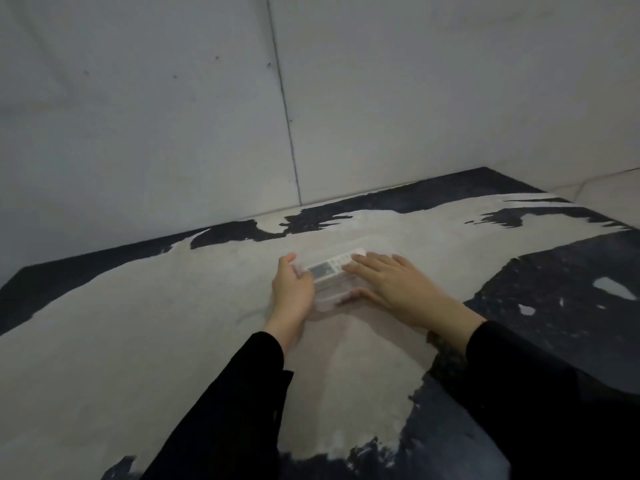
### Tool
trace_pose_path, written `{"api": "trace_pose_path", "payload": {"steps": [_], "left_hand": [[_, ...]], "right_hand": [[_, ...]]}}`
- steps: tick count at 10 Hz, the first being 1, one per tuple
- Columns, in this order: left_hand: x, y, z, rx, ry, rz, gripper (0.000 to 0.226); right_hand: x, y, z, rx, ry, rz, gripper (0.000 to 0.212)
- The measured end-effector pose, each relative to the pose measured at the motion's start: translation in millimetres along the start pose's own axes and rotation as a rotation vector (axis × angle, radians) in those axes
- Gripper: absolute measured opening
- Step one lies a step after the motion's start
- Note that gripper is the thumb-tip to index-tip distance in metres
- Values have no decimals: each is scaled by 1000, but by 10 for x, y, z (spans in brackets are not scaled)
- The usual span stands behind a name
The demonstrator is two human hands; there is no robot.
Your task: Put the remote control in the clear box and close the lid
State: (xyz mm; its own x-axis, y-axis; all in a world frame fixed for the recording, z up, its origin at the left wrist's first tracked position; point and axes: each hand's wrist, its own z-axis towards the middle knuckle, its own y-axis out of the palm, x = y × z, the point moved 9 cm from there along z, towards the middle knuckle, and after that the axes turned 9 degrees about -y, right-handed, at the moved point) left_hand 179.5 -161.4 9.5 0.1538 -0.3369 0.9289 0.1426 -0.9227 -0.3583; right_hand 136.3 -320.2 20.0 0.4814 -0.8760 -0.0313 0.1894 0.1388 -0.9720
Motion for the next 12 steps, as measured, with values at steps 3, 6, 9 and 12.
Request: {"api": "trace_pose_path", "payload": {"steps": [3, 6, 9, 12], "left_hand": [[885, 1913, 410, -167, 309, 216, 32], [1556, 3504, 745, -370, 747, 662, 53], [1671, 4096, 1177, -518, 777, 847, 63], [1563, 3219, 1305, -304, 888, 1000, 66]], "right_hand": [[1784, -369, -246, 281, 387, -46, 25], [3419, -307, -79, 132, 668, -179, 47], [4133, -39, 129, -46, 766, -39, 64], [3518, -281, 374, -9, 565, -336, 50]]}}
